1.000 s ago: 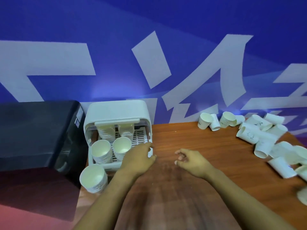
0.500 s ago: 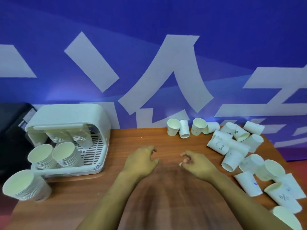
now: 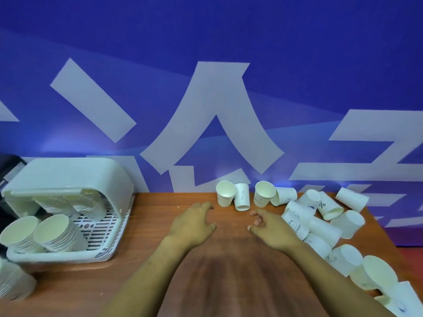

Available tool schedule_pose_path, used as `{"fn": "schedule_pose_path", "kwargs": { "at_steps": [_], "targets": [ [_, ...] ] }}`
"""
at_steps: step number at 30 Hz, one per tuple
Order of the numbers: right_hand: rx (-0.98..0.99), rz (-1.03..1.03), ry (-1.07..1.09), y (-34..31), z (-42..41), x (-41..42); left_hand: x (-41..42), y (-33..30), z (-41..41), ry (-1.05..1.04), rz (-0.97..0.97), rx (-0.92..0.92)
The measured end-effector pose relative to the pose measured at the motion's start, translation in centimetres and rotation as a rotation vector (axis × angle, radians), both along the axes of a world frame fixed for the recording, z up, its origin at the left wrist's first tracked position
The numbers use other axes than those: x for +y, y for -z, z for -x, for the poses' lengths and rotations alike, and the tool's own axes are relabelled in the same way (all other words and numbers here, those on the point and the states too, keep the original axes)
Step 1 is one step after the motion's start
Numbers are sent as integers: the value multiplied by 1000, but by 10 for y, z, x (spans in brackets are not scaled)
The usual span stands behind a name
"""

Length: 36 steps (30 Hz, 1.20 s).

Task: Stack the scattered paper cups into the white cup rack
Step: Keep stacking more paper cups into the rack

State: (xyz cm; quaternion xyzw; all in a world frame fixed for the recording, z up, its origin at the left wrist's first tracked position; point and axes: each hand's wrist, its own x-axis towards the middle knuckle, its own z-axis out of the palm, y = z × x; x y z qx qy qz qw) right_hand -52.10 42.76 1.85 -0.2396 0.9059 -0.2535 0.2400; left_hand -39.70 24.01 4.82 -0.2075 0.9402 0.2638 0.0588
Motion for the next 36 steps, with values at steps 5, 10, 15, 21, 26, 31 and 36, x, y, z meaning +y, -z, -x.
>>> {"fn": "schedule_pose_path", "kwargs": {
  "at_steps": [5, 10, 15, 21, 26, 31, 36],
  "targets": [
    [90, -57, 3, 12, 40, -23, -7, 14, 41, -7, -23, -38],
    [203, -124, -3, 37, 65, -52, -21, 40, 83, -6, -11, -105],
    [241, -126, 25, 64, 88, -77, -35, 70, 127, -41, 21, -158],
    [269, -233, 47, 99, 113, -101, -45, 103, 162, -106, -46, -136],
    [256, -197, 105, 124, 128, -110, -45, 123, 170, -114, -134, -43],
    [313, -282, 75, 134, 129, -113, -38, 129, 171, -141, -189, 2],
    [206, -200, 88, 120, 121, -106, -36, 122, 162, -137, -187, 19]
  ]
}}
